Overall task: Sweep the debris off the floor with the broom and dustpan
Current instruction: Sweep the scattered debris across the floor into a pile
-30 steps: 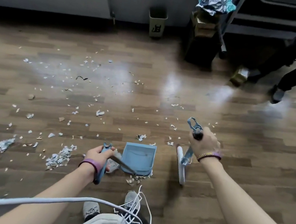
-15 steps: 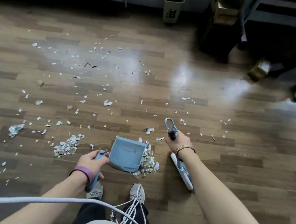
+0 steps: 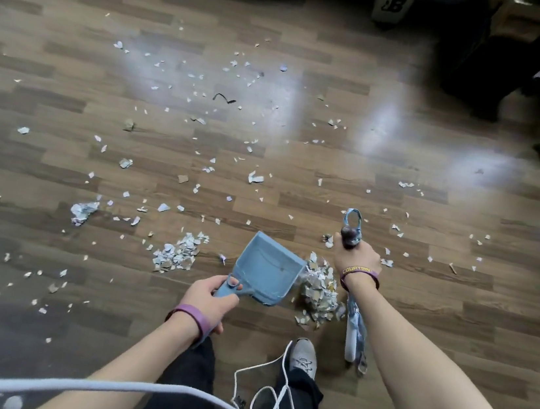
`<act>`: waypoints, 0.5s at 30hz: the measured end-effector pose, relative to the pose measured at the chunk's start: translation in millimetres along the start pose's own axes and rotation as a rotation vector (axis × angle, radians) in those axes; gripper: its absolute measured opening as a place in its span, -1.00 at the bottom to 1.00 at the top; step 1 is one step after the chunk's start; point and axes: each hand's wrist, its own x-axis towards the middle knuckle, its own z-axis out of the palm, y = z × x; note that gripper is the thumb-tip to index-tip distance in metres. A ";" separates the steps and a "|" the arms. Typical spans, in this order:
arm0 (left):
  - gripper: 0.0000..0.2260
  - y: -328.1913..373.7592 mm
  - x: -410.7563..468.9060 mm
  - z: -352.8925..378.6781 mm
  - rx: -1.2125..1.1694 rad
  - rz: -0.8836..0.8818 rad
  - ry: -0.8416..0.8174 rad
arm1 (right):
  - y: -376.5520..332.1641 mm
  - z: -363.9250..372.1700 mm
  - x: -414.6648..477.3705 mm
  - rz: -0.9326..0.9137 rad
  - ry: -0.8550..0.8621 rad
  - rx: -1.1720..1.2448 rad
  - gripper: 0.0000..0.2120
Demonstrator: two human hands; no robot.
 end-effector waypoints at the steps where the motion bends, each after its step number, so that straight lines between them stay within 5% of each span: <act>1: -0.78 -3.2 3.6 -20.6 -0.003 0.001 -0.010 | -24.6 15.8 -7.5 -0.014 -0.003 0.000 -0.51; 15: -0.85 -59.6 9.9 -245.8 -0.127 -0.053 0.266 | -321.4 169.8 -161.0 -0.332 -0.202 0.057 -0.63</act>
